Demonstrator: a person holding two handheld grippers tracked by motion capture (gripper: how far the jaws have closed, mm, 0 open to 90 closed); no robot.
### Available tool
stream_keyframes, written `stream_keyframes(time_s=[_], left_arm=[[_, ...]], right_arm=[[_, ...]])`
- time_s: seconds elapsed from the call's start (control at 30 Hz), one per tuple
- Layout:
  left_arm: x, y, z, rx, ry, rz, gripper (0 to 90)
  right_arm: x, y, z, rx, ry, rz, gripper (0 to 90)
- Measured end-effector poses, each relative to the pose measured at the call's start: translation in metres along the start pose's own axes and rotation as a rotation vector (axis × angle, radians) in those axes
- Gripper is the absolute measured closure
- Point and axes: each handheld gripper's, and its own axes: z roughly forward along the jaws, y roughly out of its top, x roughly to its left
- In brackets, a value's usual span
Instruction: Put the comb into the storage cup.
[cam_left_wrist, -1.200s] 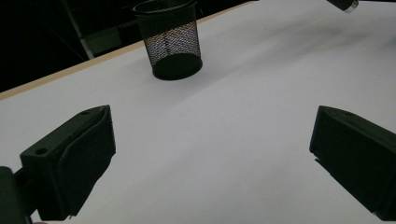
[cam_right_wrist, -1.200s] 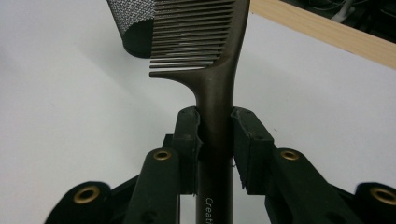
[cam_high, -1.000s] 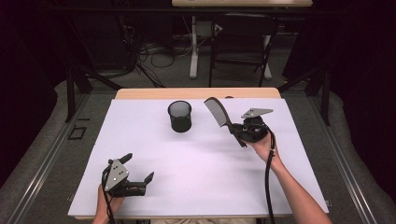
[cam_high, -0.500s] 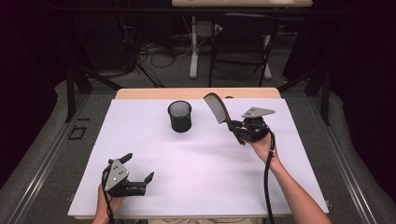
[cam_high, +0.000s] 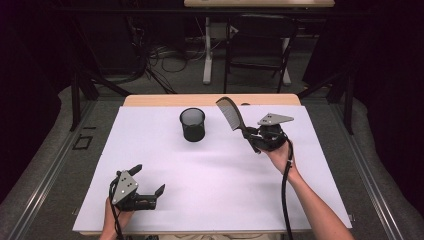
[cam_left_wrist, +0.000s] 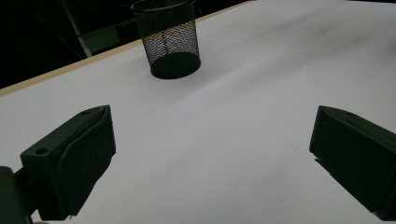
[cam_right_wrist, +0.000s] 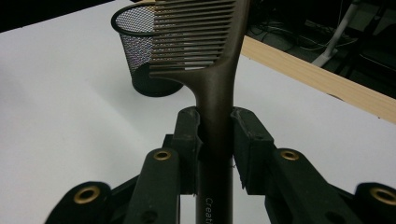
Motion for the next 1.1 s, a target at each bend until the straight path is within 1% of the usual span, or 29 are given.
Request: stream_keyframes(time_s=[0.2,0.37,0.47,0.73,0.9,1.07,1.1], left_arm=[[0.001,0.0,0.0,0.004,0.008,0.004,0.3],[0.001,0.0,0.0,0.002,0.002,-0.001,0.3],[0.001,0.0,0.0,0.003,0.002,-0.002,0.3],[0.001,0.0,-0.001,0.0,0.005,-0.002,0.2],[0.001,0.0,0.0,0.004,0.0,0.003,0.3],[0.001,0.0,0.0,0.004,0.001,0.004,0.3],[0.001,0.0,0.0,0.005,0.002,0.004,0.3]], right_arm=[[0.002,0.004,0.002,-0.004,0.003,-0.001,72.7],[0.004,0.009,0.002,-0.013,0.006,-0.006,72.7],[0.006,0.012,0.004,-0.022,0.01,-0.019,72.7],[0.008,0.018,0.01,-0.024,0.014,-0.026,72.7],[0.009,0.021,0.015,-0.029,0.019,-0.021,72.7],[0.01,0.024,0.017,-0.036,0.013,-0.028,72.7],[0.01,0.025,0.017,-0.036,0.019,-0.025,72.7]])
